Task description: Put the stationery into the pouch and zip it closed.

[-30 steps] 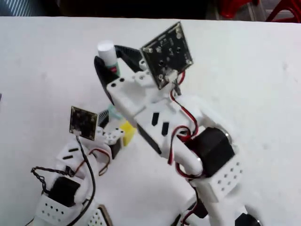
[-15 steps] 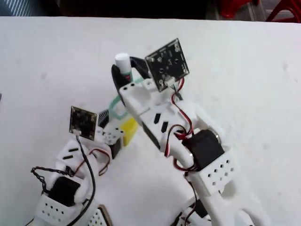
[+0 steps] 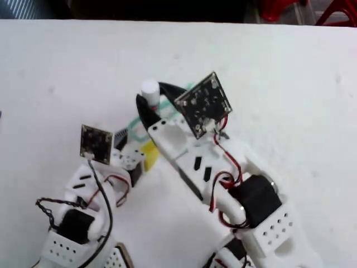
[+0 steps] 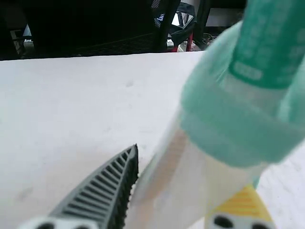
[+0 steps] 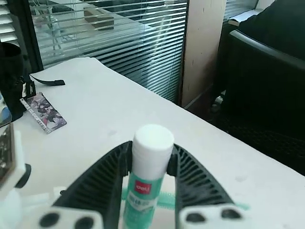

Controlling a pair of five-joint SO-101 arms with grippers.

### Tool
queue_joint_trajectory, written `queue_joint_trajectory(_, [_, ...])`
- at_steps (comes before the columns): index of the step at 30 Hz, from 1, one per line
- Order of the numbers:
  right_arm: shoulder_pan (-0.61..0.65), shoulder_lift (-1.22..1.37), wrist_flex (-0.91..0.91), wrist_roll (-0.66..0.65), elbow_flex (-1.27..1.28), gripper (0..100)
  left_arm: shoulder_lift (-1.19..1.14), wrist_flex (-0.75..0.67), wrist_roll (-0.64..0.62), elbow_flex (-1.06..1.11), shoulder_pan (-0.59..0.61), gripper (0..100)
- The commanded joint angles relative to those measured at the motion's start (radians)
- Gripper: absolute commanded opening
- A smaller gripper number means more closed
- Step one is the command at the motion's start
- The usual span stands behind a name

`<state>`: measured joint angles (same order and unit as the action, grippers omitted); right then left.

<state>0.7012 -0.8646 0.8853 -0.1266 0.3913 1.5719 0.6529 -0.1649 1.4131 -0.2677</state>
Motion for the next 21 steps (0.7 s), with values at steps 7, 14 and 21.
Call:
queue_joint_trajectory(7, [0.004, 0.073, -0.012, -0.015, 0.014, 1.8, 0.013, -0.034, 0.003, -0.011, 0.035, 24])
queue_joint_trajectory(14, [0.002, 0.165, -0.150, -0.014, 0.014, 1.7, 0.013, -0.032, 0.003, -0.012, 0.033, 24])
queue_joint_trajectory(21, [-0.001, 0.165, -0.145, -0.014, 0.009, 2.1, 0.013, -0.037, 0.003, -0.012, 0.033, 24])
